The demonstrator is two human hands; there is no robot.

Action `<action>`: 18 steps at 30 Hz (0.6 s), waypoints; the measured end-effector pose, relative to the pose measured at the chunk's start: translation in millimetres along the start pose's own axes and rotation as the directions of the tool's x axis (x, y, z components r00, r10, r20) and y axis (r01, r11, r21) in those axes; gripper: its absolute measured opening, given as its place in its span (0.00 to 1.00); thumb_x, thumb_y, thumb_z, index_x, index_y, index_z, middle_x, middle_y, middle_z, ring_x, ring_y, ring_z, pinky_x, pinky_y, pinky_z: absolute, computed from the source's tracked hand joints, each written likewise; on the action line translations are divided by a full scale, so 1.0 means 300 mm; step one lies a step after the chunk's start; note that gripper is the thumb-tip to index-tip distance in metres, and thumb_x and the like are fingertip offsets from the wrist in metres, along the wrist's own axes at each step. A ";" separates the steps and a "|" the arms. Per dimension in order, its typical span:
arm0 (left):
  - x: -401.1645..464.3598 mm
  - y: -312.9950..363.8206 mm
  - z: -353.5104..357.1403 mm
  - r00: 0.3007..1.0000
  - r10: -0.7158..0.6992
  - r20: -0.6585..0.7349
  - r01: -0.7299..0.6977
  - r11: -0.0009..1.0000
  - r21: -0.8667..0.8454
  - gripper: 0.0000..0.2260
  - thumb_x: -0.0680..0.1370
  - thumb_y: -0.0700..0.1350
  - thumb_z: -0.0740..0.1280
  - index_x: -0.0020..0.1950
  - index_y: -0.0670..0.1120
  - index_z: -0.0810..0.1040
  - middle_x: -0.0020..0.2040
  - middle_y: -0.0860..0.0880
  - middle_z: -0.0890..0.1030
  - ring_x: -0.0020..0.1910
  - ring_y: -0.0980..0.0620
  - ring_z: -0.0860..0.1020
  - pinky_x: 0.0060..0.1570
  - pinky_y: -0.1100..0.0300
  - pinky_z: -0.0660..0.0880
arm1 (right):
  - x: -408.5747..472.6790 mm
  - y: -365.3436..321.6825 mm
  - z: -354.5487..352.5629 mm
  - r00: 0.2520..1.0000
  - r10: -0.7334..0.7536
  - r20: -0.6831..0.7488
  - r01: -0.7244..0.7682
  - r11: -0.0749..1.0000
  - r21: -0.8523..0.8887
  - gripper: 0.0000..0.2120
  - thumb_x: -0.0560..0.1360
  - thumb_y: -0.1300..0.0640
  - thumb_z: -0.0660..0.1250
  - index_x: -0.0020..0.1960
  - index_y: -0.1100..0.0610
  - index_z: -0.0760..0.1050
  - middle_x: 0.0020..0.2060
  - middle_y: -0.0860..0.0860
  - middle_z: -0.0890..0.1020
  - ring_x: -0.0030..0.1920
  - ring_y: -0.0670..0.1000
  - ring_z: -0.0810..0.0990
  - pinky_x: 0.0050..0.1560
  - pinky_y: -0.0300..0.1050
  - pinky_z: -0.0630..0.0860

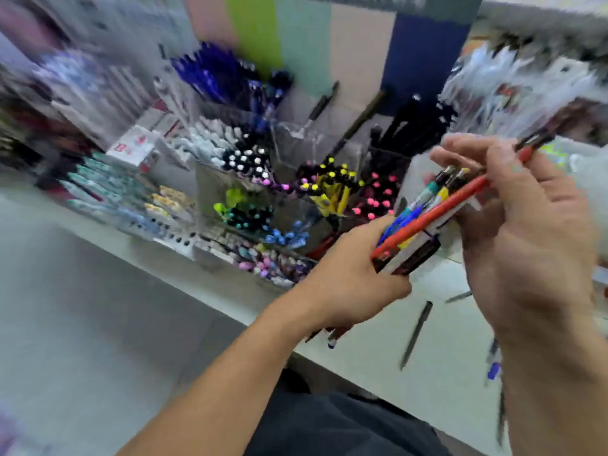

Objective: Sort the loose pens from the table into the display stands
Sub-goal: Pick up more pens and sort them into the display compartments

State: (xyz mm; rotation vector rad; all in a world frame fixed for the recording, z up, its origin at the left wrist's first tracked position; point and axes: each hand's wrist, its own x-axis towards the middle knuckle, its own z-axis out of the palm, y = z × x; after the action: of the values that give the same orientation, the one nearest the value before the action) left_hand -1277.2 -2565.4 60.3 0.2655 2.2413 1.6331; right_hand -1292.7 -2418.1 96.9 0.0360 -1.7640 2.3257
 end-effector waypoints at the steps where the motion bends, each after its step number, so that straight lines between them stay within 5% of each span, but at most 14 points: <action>1: -0.020 -0.015 -0.050 0.999 -0.017 -0.031 0.016 1.000 -0.024 0.17 0.71 0.37 0.70 0.55 0.53 0.76 0.44 0.38 0.79 0.30 0.45 0.74 0.29 0.46 0.75 | 0.015 -0.010 0.044 1.000 -0.006 0.019 0.005 1.000 0.014 0.12 0.82 0.55 0.61 0.47 0.52 0.82 0.48 0.50 0.85 0.55 0.53 0.81 0.59 0.50 0.77; 4: -0.074 -0.088 -0.183 0.989 -0.057 -0.134 0.035 0.986 -0.163 0.16 0.68 0.36 0.70 0.47 0.57 0.77 0.42 0.36 0.79 0.28 0.45 0.75 0.28 0.48 0.75 | 0.085 -0.042 0.141 0.996 -0.085 0.002 0.085 0.995 -0.054 0.17 0.84 0.53 0.59 0.44 0.49 0.83 0.42 0.45 0.84 0.46 0.47 0.79 0.50 0.42 0.78; 8: -0.138 -0.191 -0.301 0.973 -0.143 -0.179 0.061 0.914 -0.402 0.11 0.68 0.31 0.69 0.45 0.44 0.75 0.35 0.44 0.79 0.28 0.48 0.74 0.28 0.56 0.73 | 0.109 -0.062 0.165 0.973 -0.230 0.032 0.229 0.928 -0.293 0.12 0.85 0.52 0.60 0.49 0.52 0.80 0.35 0.42 0.78 0.33 0.45 0.76 0.33 0.40 0.73; 11: -0.159 -0.250 -0.343 0.962 -0.207 -0.178 0.085 0.847 -0.525 0.11 0.67 0.33 0.69 0.46 0.41 0.74 0.36 0.44 0.79 0.30 0.47 0.74 0.28 0.57 0.73 | 0.030 0.018 0.174 0.949 -0.273 0.158 0.316 0.820 -0.477 0.05 0.82 0.59 0.66 0.53 0.59 0.80 0.37 0.49 0.81 0.34 0.49 0.83 0.35 0.43 0.80; 18: -0.133 -0.293 -0.343 0.961 -0.270 -0.058 0.190 0.800 -0.569 0.13 0.66 0.32 0.69 0.48 0.39 0.74 0.37 0.43 0.78 0.30 0.47 0.74 0.28 0.57 0.72 | -0.095 0.313 0.142 0.977 -0.087 0.193 0.206 0.598 -0.774 0.04 0.76 0.61 0.74 0.51 0.58 0.84 0.42 0.46 0.85 0.40 0.46 0.84 0.46 0.45 0.82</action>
State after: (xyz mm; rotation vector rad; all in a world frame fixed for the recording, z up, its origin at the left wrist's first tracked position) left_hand -1275.7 -2697.9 12.0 -0.2736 1.6797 2.1177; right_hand -1287.8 -2487.2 15.3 0.1884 -2.5893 1.2537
